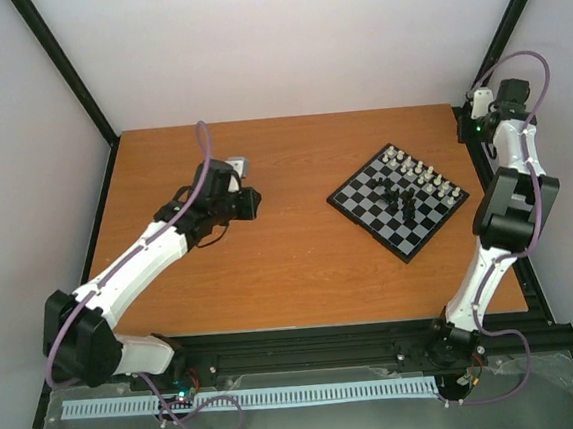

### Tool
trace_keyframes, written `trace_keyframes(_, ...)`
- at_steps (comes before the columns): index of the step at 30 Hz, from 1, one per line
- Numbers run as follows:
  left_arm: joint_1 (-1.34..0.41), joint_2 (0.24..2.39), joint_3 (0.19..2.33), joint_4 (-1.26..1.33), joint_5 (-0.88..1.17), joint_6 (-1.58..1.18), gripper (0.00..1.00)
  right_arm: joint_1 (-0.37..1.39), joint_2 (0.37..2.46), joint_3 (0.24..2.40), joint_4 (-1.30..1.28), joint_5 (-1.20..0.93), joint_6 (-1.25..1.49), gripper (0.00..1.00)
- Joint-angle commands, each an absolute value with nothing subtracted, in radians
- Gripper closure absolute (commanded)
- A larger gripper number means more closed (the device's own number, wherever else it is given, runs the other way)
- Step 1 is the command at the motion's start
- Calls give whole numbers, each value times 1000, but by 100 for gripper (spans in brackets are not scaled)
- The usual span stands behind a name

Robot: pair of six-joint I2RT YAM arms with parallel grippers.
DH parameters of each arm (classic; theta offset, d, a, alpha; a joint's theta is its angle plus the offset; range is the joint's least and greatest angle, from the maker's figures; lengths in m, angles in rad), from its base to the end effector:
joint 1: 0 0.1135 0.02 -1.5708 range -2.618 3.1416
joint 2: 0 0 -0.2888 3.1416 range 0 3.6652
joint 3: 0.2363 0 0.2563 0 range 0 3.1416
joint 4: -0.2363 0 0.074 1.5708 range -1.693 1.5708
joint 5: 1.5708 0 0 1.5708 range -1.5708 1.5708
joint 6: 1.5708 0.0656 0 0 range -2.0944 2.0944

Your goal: Set up the chess pieces on the board

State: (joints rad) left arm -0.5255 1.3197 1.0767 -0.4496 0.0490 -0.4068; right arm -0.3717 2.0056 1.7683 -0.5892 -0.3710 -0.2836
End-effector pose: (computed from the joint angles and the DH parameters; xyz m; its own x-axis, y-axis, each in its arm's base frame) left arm 0.2682 -0.1593 0.3024 -0.7185 -0.0402 -0.6944 0.2716 0.9029 -0.3332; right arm 0.4647 -0.1556 0.2758 -0.6886 -0.0114 -0.7250 -0.0865 0.9940 0.0665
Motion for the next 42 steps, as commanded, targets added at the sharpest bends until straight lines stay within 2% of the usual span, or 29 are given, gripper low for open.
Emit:
trace_keyframes(1, -599, 1395, 1142, -452, 84, -442, 84, -414, 2164, 1913, -736, -322, -336, 96)
trace_keyframes(3, -632, 1437, 1153, -449, 85, -445, 95, -420, 2221, 1966, -769, -286, -347, 97)
trace_keyframes(6, -679, 1493, 1165, -440, 86, -442, 99, -425, 2288, 2027, -817, -242, -363, 97)
trace_keyframes(12, -724, 1561, 1184, -427, 87, -449, 99, -426, 2402, 2147, -946, -198, -408, 97)
trace_keyframes(23, -729, 1564, 1171, -413, 103, -464, 99, -423, 2487, 2226, -1060, -240, -448, 97)
trace_keyframes(33, -729, 1563, 1155, -402, 111, -464, 99, -390, 2508, 2203, -1131, -244, -501, 97)
trace_keyframes(42, -729, 1582, 1135, -392, 101, -494, 99, -374, 2453, 2069, -1164, -366, -514, 97)
